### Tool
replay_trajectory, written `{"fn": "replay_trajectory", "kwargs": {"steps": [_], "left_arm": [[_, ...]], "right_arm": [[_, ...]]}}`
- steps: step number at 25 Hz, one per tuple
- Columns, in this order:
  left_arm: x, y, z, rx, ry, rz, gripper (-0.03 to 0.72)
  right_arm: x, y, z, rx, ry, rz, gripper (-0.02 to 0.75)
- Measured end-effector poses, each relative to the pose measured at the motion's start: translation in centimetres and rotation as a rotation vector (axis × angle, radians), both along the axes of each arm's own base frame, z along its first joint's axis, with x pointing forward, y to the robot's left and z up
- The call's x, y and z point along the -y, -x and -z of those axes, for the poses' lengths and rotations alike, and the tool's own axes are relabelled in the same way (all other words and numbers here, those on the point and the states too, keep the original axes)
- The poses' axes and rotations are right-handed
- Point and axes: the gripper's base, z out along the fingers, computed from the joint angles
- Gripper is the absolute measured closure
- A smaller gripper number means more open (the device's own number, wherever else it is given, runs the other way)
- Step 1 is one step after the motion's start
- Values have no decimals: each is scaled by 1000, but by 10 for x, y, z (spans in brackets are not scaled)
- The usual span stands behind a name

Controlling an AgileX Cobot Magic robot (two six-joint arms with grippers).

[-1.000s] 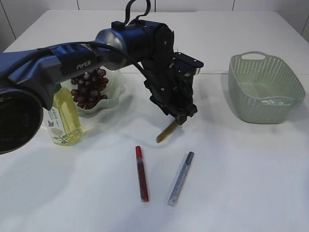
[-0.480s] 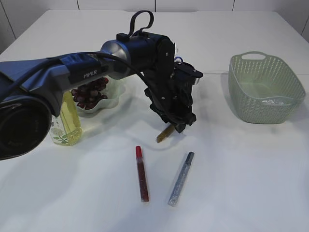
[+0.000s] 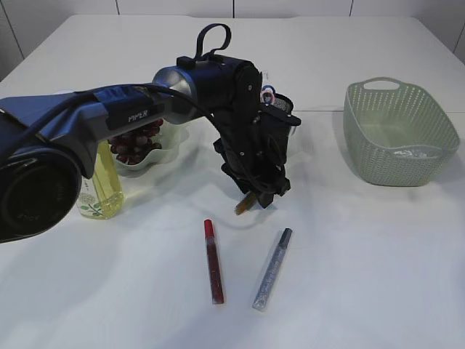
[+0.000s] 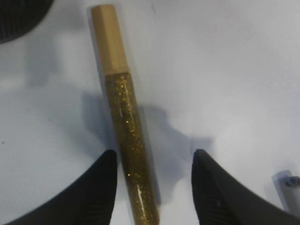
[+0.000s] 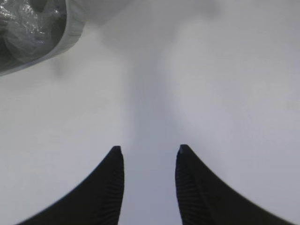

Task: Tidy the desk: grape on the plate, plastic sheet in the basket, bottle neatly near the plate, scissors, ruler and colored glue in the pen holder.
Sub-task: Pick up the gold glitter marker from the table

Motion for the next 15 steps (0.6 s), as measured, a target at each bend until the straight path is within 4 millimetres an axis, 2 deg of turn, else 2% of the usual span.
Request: {"fn": "replay_trajectory", "kwargs": {"steps": [15], "left_arm": [[-8, -2, 5, -38, -34, -8, 362]], "right_arm": [[0, 0, 0, 0, 0, 0, 437]]}}
